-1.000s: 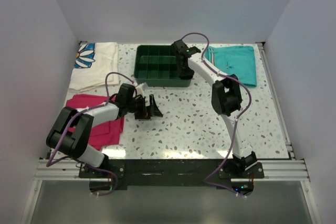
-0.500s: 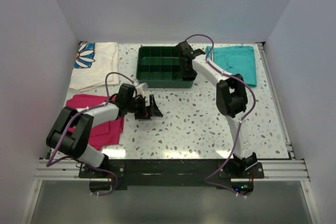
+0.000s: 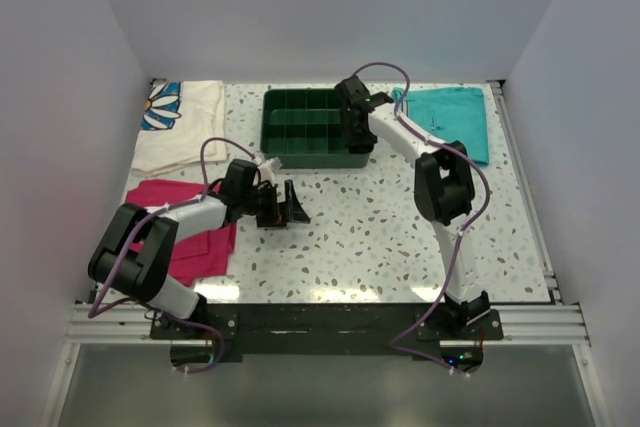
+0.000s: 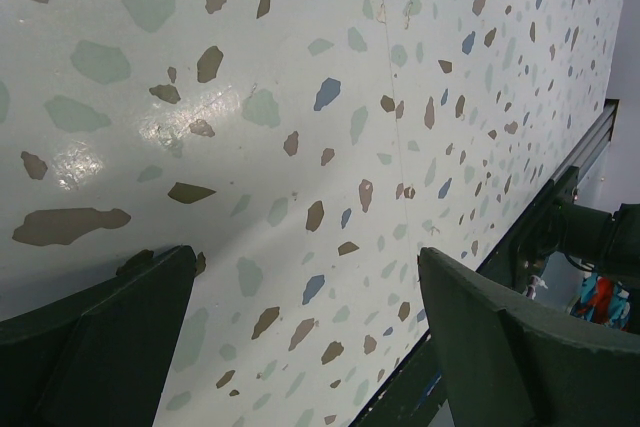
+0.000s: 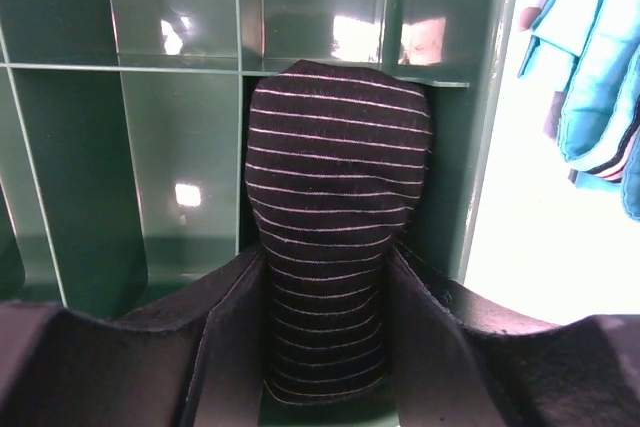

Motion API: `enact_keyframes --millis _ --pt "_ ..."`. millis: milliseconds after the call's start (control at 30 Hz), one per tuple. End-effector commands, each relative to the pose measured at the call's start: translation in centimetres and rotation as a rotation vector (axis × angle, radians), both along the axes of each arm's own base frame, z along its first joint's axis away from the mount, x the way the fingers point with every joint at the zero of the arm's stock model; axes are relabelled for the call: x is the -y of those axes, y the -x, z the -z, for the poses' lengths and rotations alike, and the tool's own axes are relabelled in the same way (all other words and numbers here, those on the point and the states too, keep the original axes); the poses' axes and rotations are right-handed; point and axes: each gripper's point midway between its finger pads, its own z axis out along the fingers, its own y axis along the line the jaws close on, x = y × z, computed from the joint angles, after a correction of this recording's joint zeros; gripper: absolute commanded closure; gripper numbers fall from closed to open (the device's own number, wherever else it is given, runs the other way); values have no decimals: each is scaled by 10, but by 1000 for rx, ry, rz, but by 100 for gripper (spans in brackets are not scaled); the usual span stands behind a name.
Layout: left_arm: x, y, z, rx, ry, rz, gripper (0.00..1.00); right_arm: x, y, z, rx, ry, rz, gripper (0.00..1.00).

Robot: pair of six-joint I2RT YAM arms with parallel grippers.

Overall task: Roll the underwear
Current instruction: Place the underwear in the storage box.

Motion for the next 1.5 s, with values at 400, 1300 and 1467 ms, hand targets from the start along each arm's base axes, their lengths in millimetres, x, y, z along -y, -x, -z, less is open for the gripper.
enact_keyframes --millis 400,1300,1467 --pt "-9 7 18 -36 -59 7 0 14 2 -10 58 -9 24 38" --pt "-9 6 14 -22 -57 7 0 0 -25 -49 193 -88 25 87" --pt "-8 6 12 -18 -53 13 0 -7 -34 -61 245 -128 12 83"
